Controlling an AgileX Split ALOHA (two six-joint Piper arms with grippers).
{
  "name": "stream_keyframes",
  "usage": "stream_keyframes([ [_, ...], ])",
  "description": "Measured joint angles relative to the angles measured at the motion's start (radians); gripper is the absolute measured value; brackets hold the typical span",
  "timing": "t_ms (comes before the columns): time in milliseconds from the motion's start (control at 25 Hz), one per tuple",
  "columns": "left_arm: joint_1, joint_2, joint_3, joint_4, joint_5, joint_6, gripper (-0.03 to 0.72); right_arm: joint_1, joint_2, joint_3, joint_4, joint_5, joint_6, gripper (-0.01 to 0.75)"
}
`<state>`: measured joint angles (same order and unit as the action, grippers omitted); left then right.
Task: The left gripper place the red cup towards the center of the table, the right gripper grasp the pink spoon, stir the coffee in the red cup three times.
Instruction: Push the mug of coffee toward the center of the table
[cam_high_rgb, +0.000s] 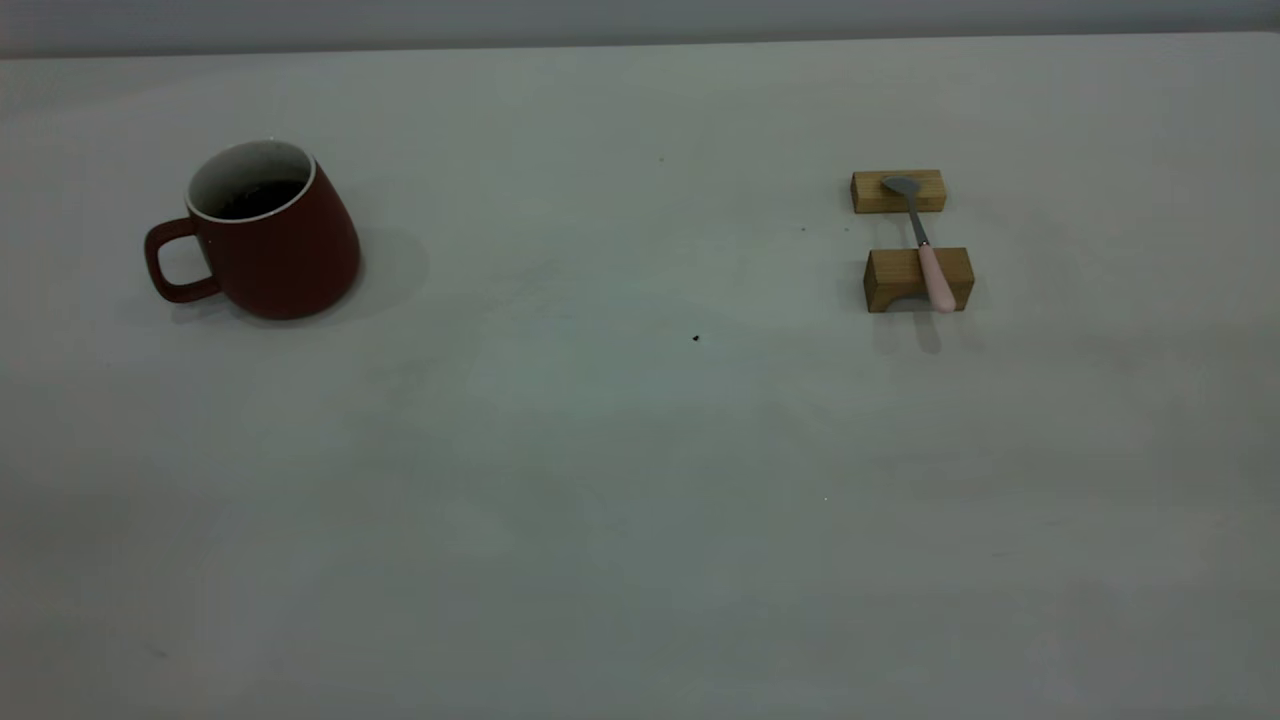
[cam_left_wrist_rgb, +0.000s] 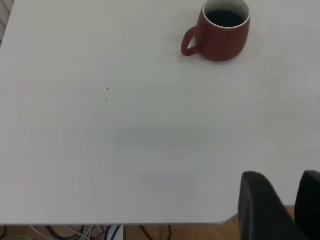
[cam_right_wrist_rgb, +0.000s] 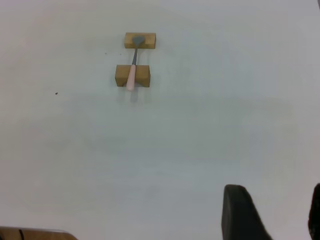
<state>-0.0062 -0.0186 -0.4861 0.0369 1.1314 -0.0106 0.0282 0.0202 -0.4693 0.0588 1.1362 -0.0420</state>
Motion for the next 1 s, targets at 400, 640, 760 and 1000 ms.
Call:
stream_keyframes([
  [400, 0.0, 0.0, 0.0, 0.0, 0.0, 0.0, 0.245, 0.0, 0.0, 0.0, 0.0, 0.0, 0.0, 0.366],
  [640, 0.0, 0.0, 0.0, 0.0, 0.0, 0.0, 0.245, 0.0, 0.0, 0.0, 0.0, 0.0, 0.0, 0.366],
  [760, 0.0, 0.0, 0.0, 0.0, 0.0, 0.0, 0.245, 0.0, 0.0, 0.0, 0.0, 0.0, 0.0, 0.366],
  [1000, -0.002, 0.0, 0.0, -0.016, 0.0, -0.005, 0.245, 0.0, 0.0, 0.0, 0.0, 0.0, 0.0, 0.365],
])
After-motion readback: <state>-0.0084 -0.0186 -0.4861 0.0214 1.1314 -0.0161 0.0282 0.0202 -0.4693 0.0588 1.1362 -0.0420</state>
